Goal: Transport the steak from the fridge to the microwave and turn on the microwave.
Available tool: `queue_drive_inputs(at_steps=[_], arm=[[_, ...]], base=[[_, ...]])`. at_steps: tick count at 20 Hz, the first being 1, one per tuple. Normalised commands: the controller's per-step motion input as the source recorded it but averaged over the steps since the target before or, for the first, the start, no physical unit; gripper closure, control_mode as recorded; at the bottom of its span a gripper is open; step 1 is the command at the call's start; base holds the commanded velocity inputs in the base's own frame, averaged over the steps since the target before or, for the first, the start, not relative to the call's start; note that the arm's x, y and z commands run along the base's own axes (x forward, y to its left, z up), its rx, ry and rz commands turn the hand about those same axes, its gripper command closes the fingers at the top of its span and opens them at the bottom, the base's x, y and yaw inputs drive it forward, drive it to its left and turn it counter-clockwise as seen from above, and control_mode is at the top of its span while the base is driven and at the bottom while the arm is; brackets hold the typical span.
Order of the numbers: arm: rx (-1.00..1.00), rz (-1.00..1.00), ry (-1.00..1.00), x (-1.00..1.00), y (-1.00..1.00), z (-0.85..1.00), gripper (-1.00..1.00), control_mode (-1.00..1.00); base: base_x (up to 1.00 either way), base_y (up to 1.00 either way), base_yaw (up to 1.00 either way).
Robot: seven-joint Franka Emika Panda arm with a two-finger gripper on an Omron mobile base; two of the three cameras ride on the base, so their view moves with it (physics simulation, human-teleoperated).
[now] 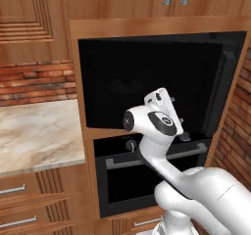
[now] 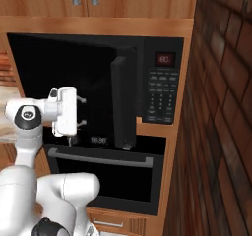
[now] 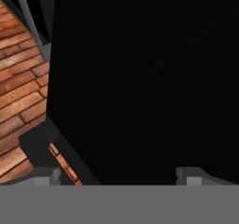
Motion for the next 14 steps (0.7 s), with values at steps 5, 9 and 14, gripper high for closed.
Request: queue_drive_inputs(at_steps=[5,9,14], arm=[[0.09,0.20,0.00,0.97,-0.55,-0.06,-1.00,-1.00],[0.11,0.23,0.00,0.80,-0.55,0.00,-1.00,-1.00],[0.11,0.24,0.00,0.62,-0.44,0.00,-1.00,-1.00]], base=[[0.00,0.00,0.00],[0.00,0.00,0.00],[0.00,0.00,0.00]])
